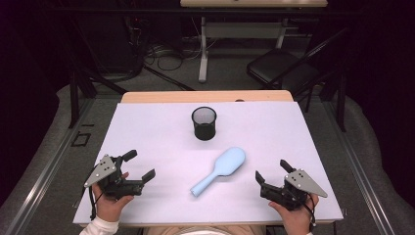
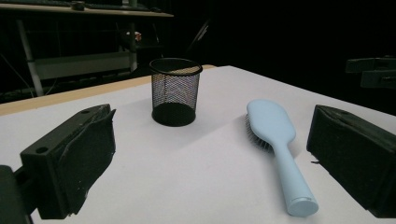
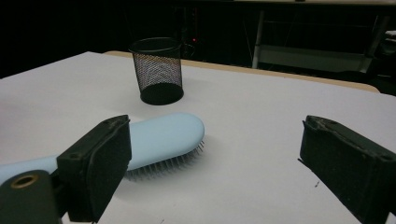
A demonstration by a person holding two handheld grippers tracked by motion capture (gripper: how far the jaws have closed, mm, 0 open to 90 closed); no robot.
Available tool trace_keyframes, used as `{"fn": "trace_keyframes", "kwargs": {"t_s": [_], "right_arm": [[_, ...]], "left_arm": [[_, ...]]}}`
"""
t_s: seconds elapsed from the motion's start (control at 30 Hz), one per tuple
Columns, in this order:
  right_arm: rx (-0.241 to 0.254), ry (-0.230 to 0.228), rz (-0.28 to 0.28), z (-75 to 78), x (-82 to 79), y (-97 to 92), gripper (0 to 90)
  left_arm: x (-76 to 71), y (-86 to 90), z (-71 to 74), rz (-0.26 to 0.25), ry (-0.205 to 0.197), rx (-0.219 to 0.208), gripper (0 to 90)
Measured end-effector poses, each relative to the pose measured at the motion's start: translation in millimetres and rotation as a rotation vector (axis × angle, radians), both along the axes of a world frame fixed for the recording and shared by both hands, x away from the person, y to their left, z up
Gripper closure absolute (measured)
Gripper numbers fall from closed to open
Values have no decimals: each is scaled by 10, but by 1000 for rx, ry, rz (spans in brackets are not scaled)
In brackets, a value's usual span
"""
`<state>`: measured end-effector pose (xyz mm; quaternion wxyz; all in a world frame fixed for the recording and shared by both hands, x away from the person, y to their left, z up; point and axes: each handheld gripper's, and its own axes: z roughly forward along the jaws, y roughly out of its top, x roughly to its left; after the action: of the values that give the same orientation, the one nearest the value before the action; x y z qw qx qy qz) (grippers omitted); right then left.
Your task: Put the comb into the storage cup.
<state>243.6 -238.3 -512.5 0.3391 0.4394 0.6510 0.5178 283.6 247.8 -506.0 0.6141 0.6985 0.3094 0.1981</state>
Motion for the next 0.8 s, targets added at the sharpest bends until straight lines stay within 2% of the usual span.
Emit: {"fn": "trace_keyframes", "kwargs": {"t_s": [0.3,0.4,0.57,0.8], "right_arm": [[-20,14,-2,14,29,36,145],[-20,39,1,8,43,62,150],[-52,74,10,5,74,149,163],[-63,95,23,20,66,248,175]], "left_arm": [[8,-26,-13,-3,9,7,11],[-2,-35,-12,4,16,10,11],[3,-43,-12,-9,27,9,11],[8,-44,-29,-20,61,-19,11]]}}
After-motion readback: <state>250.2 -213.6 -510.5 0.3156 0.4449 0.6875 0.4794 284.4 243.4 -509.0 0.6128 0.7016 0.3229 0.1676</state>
